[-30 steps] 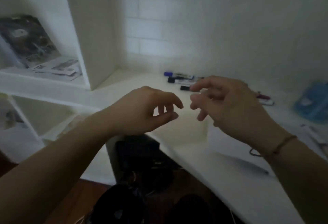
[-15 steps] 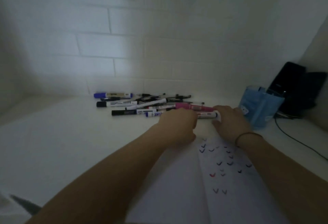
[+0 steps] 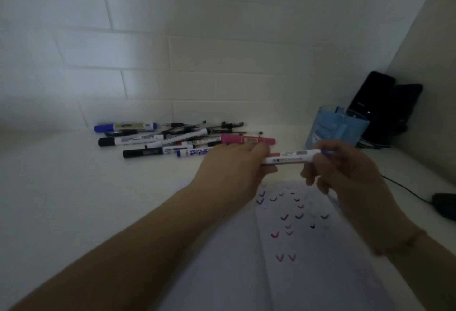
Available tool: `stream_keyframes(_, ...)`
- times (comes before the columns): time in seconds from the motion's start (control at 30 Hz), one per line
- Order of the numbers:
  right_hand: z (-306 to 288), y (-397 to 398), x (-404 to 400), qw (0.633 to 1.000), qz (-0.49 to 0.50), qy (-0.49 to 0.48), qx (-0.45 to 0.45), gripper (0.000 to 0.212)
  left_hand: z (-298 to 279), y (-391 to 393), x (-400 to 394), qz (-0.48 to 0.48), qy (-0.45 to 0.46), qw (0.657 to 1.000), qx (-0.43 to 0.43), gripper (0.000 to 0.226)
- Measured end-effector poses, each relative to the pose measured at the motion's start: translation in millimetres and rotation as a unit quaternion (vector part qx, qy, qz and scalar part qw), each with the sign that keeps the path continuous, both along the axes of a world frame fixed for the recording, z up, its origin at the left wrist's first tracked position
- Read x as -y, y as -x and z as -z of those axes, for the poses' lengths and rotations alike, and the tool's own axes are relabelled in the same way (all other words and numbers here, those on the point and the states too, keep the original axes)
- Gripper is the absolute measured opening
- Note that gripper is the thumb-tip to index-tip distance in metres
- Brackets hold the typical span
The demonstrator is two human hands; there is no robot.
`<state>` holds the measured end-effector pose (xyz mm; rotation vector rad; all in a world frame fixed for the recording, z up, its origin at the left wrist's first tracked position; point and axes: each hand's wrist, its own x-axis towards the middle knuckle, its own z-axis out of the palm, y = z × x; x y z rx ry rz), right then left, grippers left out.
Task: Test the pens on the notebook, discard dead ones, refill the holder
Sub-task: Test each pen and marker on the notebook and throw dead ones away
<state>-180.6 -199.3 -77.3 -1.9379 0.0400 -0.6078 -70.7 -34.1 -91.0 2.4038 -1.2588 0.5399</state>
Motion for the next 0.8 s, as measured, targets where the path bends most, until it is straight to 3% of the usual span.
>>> stream_keyframes(0.07,0,29,-18,0.986,-0.069,-0.152,0.0,0.038,-6,21,0,0.12,-0.044,0.991,-0.046,0.02)
stream_keyframes(0.17,18,53,-37,0.967,-0.074,-0.242,-0.003,0.052,-1,49,2,0.279,-0.051,0.957,-0.065,0.017)
stream_keyframes(0.23,26,60,-42,0.965,-0.059,-0.254,0.015,0.046,5,53,4,0.32,-0.038,0.945,-0.059,0.019)
stream_keyframes(0.33,25,64,-40,0.961,-0.053,-0.271,0.019,0.029,6,53,3,0.319,-0.01,0.945,-0.071,0.019)
stream_keyframes(0.47,21,67,-40,0.98,-0.057,-0.189,0.017,0.042,5,51,3,0.328,-0.021,0.941,-0.079,0.014)
stream_keyframes(0.53,23,66,-34,0.985,-0.057,-0.161,0.026,0.036,5,49,4,0.316,-0.029,0.946,-0.074,0.02)
stream_keyframes(0.63,21,67,-20,0.986,-0.083,-0.133,0.058,0.025,1,43,0,0.251,-0.046,0.951,-0.172,0.04)
stream_keyframes(0.73,16,68,-3,0.98,-0.086,-0.174,0.035,0.044,1,27,-7,0.233,0.018,0.936,-0.265,0.02)
stream_keyframes(0.8,18,66,5,0.984,-0.063,-0.166,-0.003,0.045,4,20,-8,0.22,0.045,0.931,-0.287,0.025)
